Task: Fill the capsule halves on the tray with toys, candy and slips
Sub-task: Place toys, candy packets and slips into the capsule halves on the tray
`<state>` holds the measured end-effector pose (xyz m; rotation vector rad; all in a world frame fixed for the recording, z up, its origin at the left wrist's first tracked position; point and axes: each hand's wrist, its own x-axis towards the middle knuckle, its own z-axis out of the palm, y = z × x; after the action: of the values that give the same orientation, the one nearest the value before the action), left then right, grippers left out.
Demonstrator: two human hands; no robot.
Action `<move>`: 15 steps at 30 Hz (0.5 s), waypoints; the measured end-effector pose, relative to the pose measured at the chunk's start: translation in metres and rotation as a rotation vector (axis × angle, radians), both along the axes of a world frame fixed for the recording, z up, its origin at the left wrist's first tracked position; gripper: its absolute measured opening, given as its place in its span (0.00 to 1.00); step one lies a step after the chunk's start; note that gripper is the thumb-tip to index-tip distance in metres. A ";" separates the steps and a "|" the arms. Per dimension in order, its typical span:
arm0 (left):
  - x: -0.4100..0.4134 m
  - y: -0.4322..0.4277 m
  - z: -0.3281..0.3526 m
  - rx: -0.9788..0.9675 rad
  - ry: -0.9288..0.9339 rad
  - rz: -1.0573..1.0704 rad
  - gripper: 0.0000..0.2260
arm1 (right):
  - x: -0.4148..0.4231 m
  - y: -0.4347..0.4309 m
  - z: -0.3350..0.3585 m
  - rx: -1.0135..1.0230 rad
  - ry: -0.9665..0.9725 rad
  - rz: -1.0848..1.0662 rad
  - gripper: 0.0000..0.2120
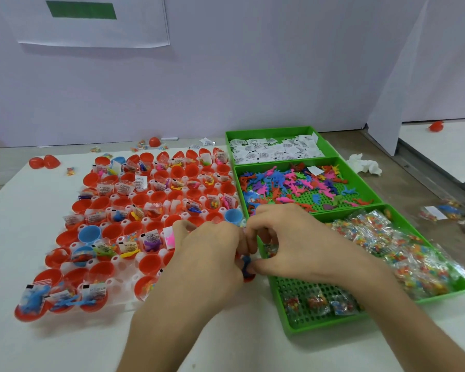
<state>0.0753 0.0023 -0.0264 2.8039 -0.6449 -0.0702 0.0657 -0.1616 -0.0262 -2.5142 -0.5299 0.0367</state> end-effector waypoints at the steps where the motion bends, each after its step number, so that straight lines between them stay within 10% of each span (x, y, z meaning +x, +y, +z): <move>1: 0.000 0.001 0.001 0.001 0.009 -0.007 0.07 | 0.000 0.000 0.000 -0.001 0.000 0.002 0.10; 15: -0.003 0.013 0.013 -0.158 0.083 -0.049 0.10 | -0.001 -0.004 0.001 -0.022 0.013 0.005 0.12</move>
<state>0.0723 0.0156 -0.0133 2.6195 -0.6695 -0.1378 0.0647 -0.1656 -0.0253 -2.5322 -0.5337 0.0606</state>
